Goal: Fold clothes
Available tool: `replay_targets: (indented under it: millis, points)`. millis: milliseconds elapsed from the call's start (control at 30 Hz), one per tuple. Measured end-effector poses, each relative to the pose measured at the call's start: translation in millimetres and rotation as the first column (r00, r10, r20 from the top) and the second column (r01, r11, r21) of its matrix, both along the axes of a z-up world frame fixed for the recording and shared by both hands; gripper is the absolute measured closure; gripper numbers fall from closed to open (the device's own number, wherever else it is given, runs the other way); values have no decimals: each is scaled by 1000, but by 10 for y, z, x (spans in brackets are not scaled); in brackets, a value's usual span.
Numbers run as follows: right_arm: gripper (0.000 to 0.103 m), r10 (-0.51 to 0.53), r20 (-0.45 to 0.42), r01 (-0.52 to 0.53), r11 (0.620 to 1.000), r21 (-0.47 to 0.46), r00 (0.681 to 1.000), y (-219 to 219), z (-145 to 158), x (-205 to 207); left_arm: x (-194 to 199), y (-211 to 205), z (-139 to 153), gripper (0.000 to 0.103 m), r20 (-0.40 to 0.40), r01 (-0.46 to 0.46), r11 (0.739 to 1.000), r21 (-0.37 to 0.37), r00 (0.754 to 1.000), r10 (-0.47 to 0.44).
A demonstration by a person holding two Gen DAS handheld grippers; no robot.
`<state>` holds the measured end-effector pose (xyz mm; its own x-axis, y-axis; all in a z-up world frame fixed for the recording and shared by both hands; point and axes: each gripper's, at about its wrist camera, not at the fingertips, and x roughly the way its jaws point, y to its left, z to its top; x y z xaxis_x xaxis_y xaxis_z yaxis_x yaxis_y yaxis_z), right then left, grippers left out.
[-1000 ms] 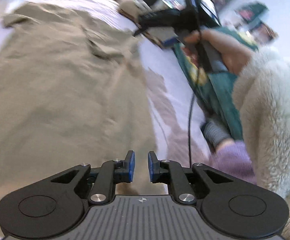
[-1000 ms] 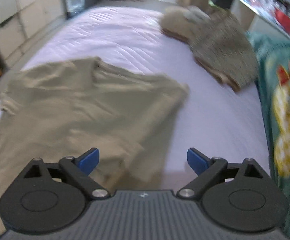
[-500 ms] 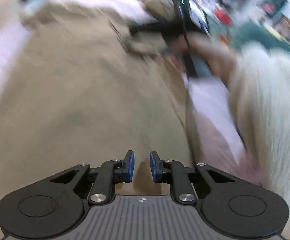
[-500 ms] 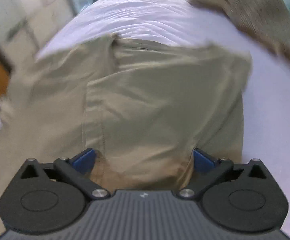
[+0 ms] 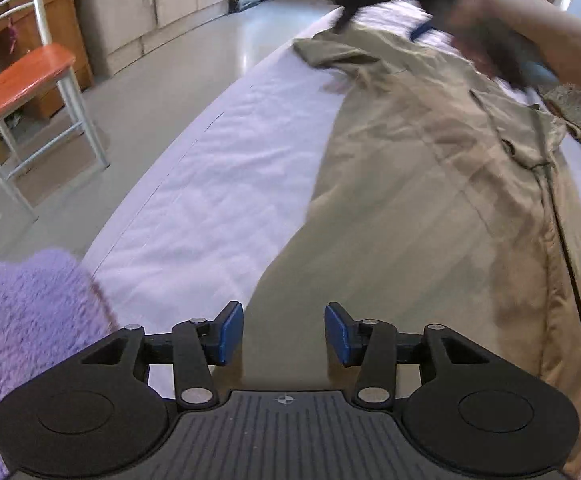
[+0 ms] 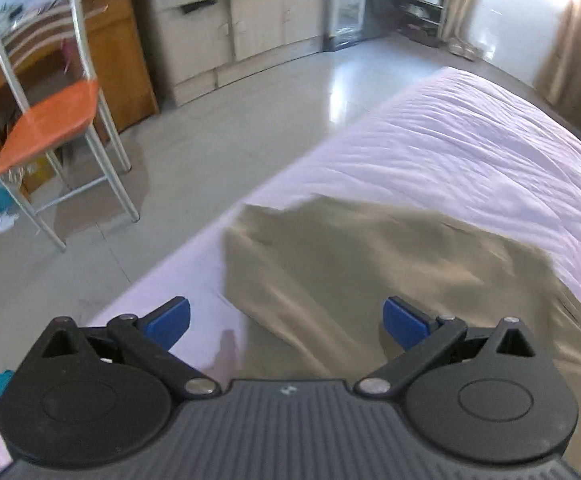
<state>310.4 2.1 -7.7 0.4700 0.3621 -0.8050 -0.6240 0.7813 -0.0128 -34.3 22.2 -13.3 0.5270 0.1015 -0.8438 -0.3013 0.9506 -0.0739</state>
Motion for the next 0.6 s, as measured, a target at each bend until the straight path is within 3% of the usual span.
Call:
replay_targets:
  millis: [67, 133, 233, 300, 433, 467, 533, 567, 600]
  points:
    - [0, 25, 14, -24, 999, -45, 1000, 302, -99, 22, -65, 53, -36, 43, -13, 2, 1000, 13, 1000, -2]
    - [0, 43, 41, -38, 994, -104, 998, 533, -204, 52, -114, 97, -73, 42, -25, 8, 1000, 20, 1000, -7]
    - [0, 1, 15, 2, 986, -170, 1000, 611, -406, 118, -92, 133, -117, 37, -34, 7, 1000, 4, 999, -7]
    - [0, -40, -26, 34, 980, -197, 999, 569, -558, 169, -66, 162, -154, 25, -44, 5, 1000, 10, 999, -5]
    - [1, -74, -1, 72, 986, -153, 997, 515, -555, 152, -59, 210, -181, 20, -43, 7, 1000, 6, 999, -7]
    - [7, -79, 4, 79, 985, -152, 997, 513, -553, 146, -68, 210, -184, 23, -31, 13, 1000, -2, 999, -13]
    - [35, -75, 41, 81, 982, -169, 996, 540, -494, 127, -94, 195, -188, 42, 1, 33, 999, -25, 999, -33]
    - [58, -70, 73, 84, 976, -200, 995, 571, -483, 116, -105, 185, -182, 59, 13, 41, 999, -35, 999, -40]
    - [68, -53, 105, 78, 964, -253, 993, 603, -493, 101, -115, 176, -176, 67, 25, 48, 998, -44, 999, -47]
